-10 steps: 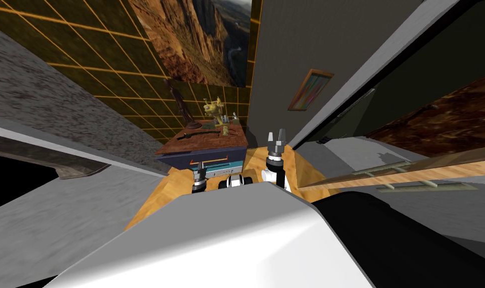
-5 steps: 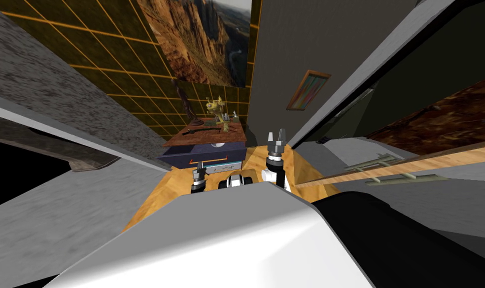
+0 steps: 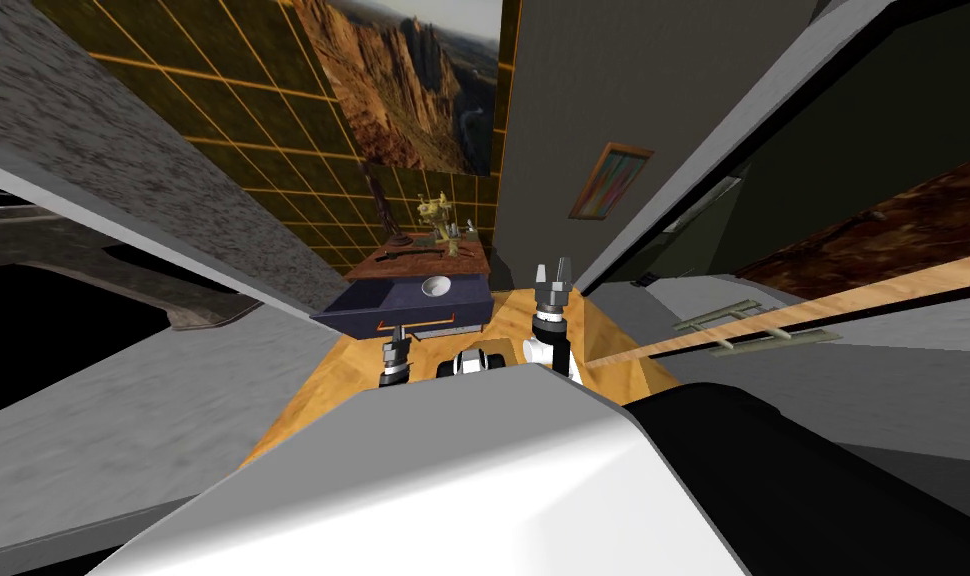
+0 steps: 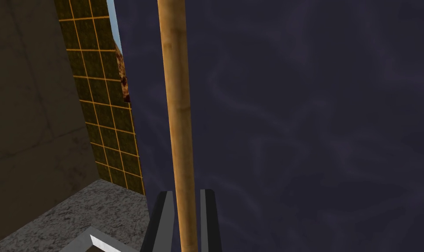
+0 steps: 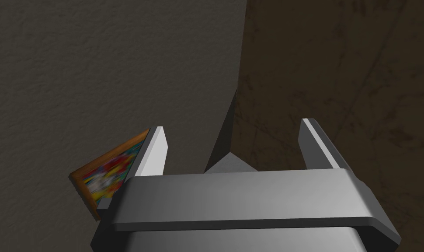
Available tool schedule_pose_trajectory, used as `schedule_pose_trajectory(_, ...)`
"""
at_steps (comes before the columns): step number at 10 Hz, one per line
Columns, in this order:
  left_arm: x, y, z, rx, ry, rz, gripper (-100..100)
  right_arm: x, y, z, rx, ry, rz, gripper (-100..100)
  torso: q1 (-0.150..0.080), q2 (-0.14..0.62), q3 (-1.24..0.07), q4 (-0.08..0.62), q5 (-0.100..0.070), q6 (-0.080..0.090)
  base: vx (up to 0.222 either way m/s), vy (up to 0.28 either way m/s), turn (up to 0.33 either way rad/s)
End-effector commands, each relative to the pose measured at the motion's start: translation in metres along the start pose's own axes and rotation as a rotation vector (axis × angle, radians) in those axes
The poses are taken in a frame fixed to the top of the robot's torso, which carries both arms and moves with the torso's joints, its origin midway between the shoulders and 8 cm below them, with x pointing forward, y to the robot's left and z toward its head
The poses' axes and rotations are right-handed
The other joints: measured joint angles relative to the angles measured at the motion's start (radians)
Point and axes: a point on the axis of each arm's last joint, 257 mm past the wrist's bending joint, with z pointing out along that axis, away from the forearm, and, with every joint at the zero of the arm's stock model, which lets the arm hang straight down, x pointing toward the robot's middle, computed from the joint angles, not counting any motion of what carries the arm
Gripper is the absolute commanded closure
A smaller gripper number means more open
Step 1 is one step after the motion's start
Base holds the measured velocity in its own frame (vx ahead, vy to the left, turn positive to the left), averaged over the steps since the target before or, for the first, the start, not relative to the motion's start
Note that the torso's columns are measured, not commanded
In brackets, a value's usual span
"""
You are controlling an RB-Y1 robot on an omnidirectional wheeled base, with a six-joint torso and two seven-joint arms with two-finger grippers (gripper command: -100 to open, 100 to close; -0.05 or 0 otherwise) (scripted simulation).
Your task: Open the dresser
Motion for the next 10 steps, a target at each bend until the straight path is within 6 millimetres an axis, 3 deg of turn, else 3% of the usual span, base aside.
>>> schedule_pose_trajectory(1,-0.007,-0.006,0.015,0.006,0.005,-0.003,-100,0.0,0.0,0.0,0.0,0.0,0.0,0,-0.001,0.003,0.001,0.002,-0.001,0.0,-0.149,-0.031,0.02)
schedule_pose_trajectory(4,-0.012,-0.007,0.032,0.003,0.005,-0.006,-100,0.0,0.0,0.0,0.0,0.0,0.0,0,0.006,-0.019,-0.01,-0.009,0.005,0.002,-0.03,-0.023,0.003)
schedule_pose_trajectory(10,-0.028,-0.016,0.081,0.003,0.007,-0.015,-100,0.0,0.0,0.0,0.0,0.0,0.0,0,0.0,0.0,0.0,0.002,-0.001,0.0,-0.059,-0.031,0.008)
